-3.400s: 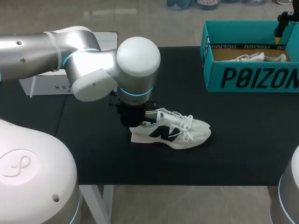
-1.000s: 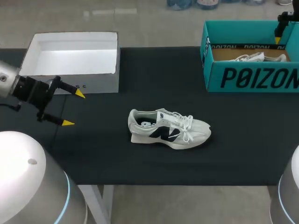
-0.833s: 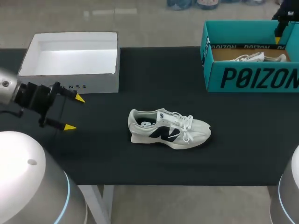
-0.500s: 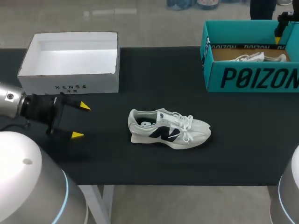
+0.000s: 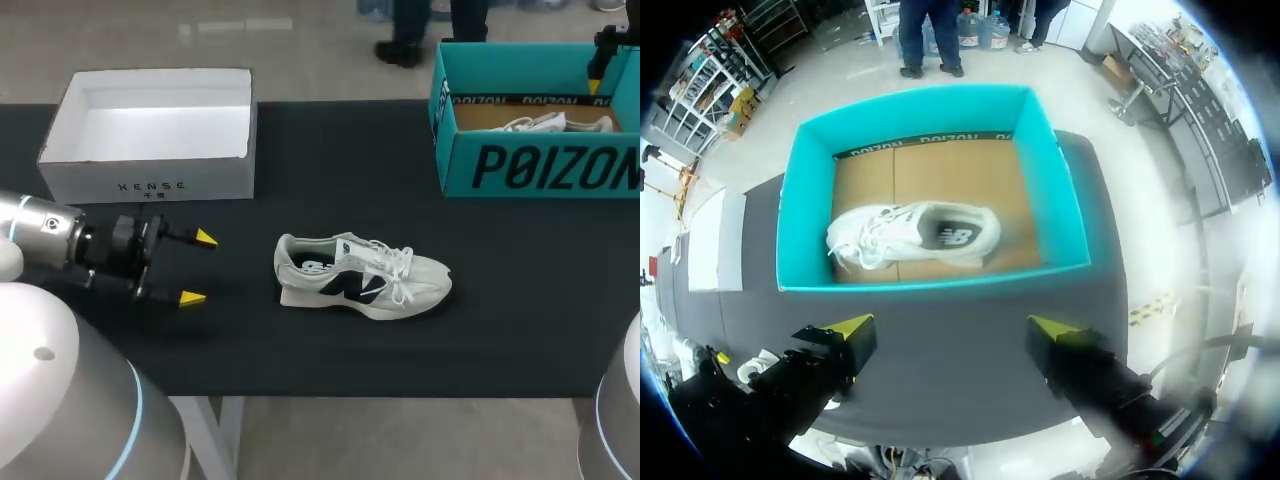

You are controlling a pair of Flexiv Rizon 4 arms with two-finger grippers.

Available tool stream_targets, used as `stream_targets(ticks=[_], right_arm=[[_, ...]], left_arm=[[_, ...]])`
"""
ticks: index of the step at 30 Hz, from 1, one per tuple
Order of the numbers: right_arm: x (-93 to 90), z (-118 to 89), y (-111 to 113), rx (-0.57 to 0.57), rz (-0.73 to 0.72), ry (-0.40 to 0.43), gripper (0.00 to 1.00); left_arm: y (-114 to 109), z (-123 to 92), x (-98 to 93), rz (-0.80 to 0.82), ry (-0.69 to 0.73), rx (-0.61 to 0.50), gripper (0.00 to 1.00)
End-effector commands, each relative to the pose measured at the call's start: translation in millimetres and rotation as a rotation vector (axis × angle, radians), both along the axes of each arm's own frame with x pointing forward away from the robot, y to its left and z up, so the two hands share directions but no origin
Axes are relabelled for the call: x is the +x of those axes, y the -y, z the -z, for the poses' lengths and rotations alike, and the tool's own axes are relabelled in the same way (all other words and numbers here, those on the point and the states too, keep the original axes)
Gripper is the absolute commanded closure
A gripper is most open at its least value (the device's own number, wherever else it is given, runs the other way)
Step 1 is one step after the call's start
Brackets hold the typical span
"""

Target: Take the shoe out of the shoebox, open the shoe tongue, remove and reinsert the insole, then place the shoe into the shoebox

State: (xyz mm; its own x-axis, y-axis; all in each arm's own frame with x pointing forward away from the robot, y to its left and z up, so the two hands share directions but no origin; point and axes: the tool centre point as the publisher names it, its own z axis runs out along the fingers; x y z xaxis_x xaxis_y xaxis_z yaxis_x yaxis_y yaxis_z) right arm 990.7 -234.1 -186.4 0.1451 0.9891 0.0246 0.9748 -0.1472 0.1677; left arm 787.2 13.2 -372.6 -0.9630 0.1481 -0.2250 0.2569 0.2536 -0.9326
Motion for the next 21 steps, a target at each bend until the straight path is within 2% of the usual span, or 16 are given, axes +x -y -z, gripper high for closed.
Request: stream_targets(ticks=[1, 15, 21], right_arm=[[-1.1, 0, 0, -0.001, 0.001, 0.001, 0.00], [-1.1, 0, 0, -0.001, 0.001, 0.001, 0.00], [-1.1, 0, 0, -0.001, 0.001, 0.001, 0.00]], left_arm=[[10, 21, 15.2, 0.046, -0.035, -0.065, 0.00], [39, 39, 30.8, 0.023, -0.064, -0.049, 0.00], [53, 40, 33.4, 0.022, -0.067, -0.042, 0.00]])
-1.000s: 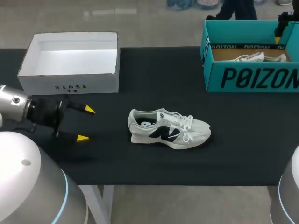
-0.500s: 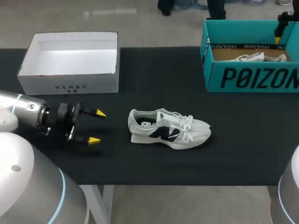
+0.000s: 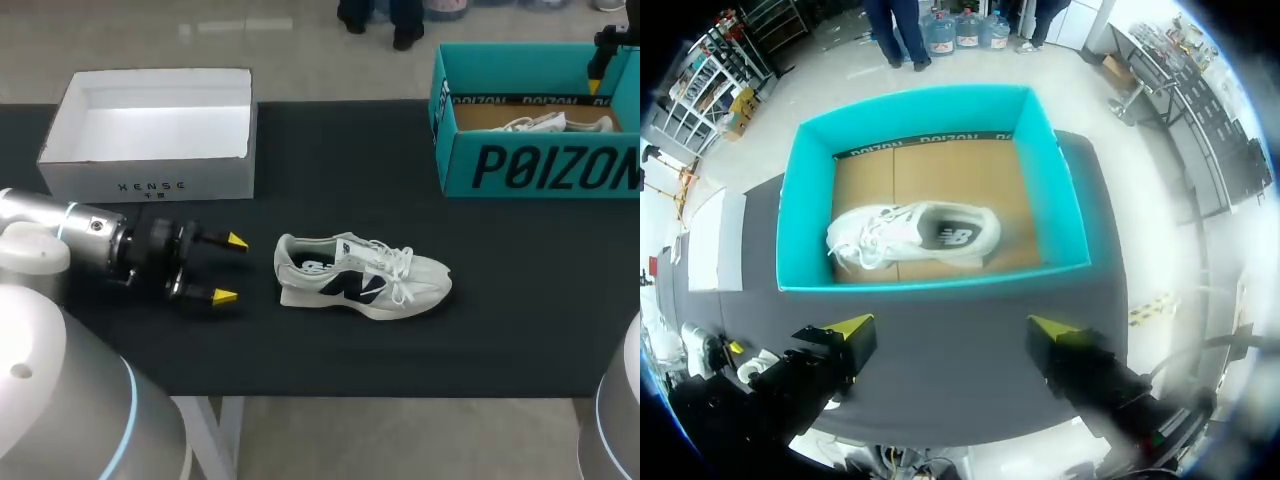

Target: Take the shoe out of the shoebox, open the shoe tongue, remove and reinsert the insole, then place the shoe into the shoebox

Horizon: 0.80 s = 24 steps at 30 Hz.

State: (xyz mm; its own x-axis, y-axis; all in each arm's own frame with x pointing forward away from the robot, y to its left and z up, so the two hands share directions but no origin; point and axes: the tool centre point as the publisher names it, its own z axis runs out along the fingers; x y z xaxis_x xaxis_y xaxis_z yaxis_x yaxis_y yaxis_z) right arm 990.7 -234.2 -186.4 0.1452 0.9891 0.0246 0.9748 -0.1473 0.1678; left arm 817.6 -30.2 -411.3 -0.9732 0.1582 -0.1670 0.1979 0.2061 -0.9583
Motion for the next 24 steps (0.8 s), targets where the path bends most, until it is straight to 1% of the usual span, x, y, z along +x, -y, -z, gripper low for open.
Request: stream_targets(ticks=[1, 7, 14, 24], right_arm=[[-1.1, 0, 0, -0.001, 0.001, 0.001, 0.00], [-1.1, 0, 0, -0.001, 0.001, 0.001, 0.00], [-1.1, 0, 0, -0.001, 0.001, 0.001, 0.00], [-1.1, 0, 0, -0.001, 0.001, 0.001, 0.00]], left_arm=[[12, 1, 3.3, 0.002, 0.002, 0.004, 0.00], [26, 2, 3.4, -0.029, -0.003, 0.022, 0.00], [44, 3, -2.6, -0.037, -0.007, 0.036, 0.00], [61, 9, -12.7, -0.033, -0.020, 0.037, 0.00]])
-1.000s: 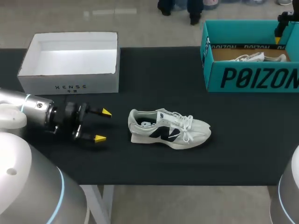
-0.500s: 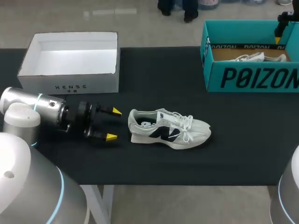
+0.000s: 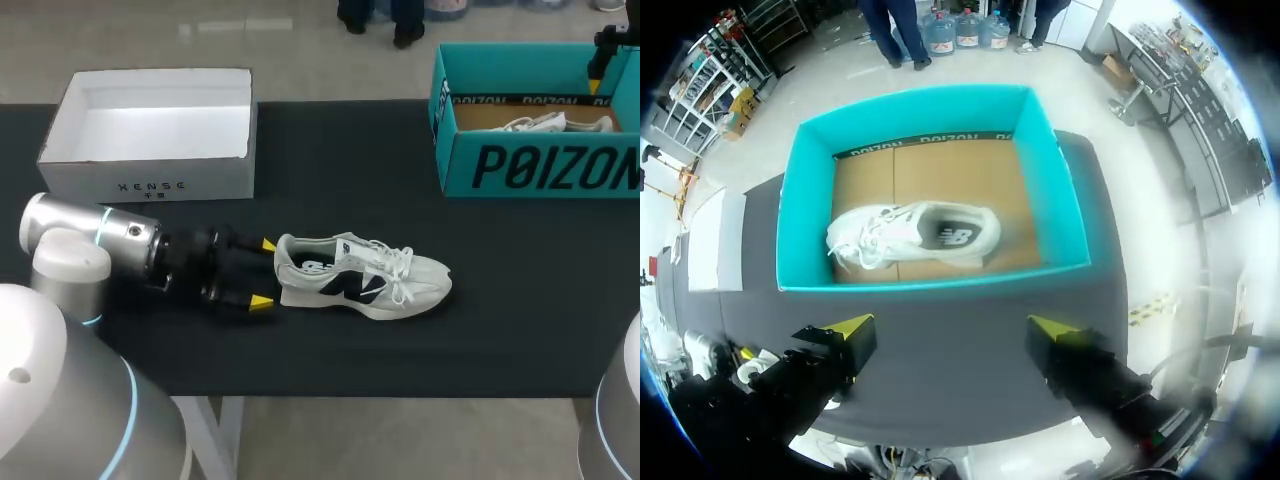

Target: Take the shoe out of the shoebox, open the shoe tongue, remove and reinsert the insole, then place the shoe into the shoebox

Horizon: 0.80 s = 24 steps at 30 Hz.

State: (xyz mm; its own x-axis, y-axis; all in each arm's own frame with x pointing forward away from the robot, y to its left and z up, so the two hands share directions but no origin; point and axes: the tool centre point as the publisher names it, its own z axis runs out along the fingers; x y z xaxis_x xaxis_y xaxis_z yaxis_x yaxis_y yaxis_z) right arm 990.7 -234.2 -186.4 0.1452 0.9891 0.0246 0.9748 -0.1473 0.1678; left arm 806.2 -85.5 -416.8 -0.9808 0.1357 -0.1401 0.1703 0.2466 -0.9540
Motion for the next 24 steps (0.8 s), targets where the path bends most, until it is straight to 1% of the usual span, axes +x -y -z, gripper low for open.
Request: stream_targets(ticks=[1, 14, 24], right_arm=[[-1.1, 0, 0, -0.001, 0.001, 0.001, 0.00], [-1.1, 0, 0, -0.001, 0.001, 0.001, 0.00], [-1.1, 0, 0, -0.001, 0.001, 0.001, 0.00]], left_arm=[[7, 4, -1.7, 0.000, -0.001, -0.001, 0.00], [17, 7, -5.7, 0.010, 0.002, 0.002, 0.00], [20, 11, -1.8, -0.040, -0.002, 0.009, 0.00]])
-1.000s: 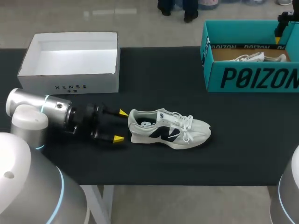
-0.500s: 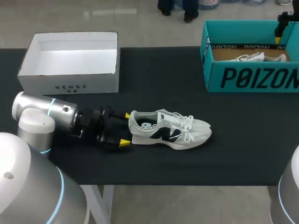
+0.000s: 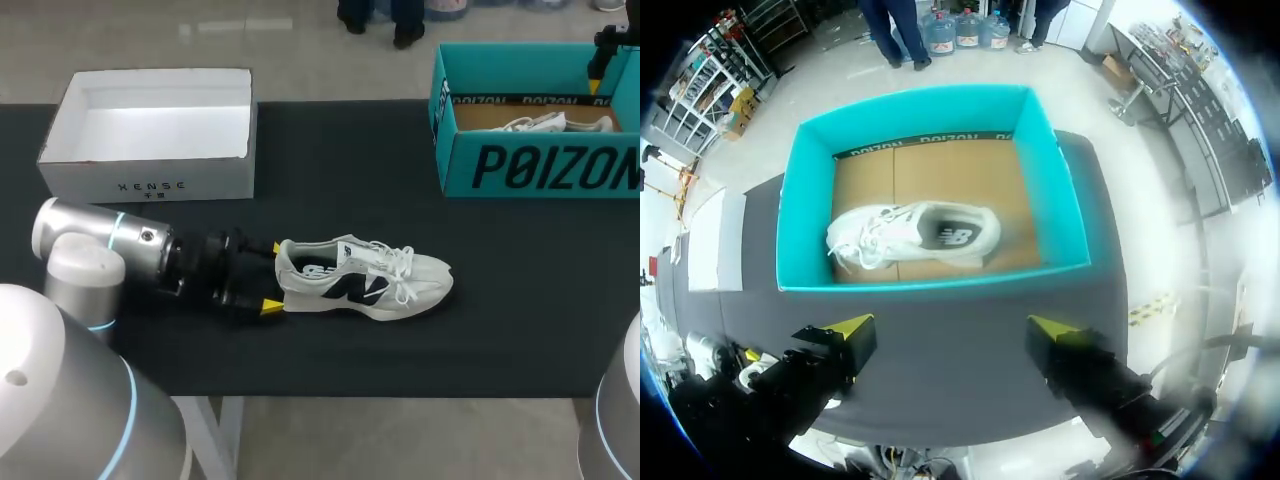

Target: Take the shoe out of the shoebox, open the shoe tongue, remove and reinsert the insole, then place the shoe into the shoebox

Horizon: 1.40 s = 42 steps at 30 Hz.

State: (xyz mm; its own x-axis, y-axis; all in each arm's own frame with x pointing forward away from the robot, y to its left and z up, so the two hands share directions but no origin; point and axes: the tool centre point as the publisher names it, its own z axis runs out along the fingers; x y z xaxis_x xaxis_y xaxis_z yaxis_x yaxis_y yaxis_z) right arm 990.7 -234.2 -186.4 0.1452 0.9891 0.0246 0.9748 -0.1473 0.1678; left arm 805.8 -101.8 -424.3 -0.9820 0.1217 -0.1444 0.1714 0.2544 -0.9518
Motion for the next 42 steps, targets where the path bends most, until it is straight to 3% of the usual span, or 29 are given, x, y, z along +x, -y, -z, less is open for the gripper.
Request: stream_targets(ticks=[1, 14, 27, 29, 30, 42], right_arm=[[-1.1, 0, 0, -0.001, 0.001, 0.001, 0.00], [-1.1, 0, 0, -0.001, 0.001, 0.001, 0.00], [-1.1, 0, 0, -0.001, 0.001, 0.001, 0.00], [-1.1, 0, 0, -0.001, 0.001, 0.001, 0.00], [-1.1, 0, 0, -0.001, 0.001, 0.001, 0.00], [-1.1, 0, 0, -0.001, 0.001, 0.001, 0.00]], left_arm=[[4, 4, -0.8, -0.026, -0.008, 0.002, 0.00], [15, 6, 3.3, -0.053, -0.008, 0.009, 0.00], [3, 15, 9.3, -0.097, -0.019, 0.028, 0.00], [3, 13, 10.1, -0.087, -0.012, 0.011, 0.96], [4, 12, 9.5, -0.072, -0.005, 0.014, 1.00], [5, 11, 8.7, -0.062, -0.001, 0.010, 1.00]])
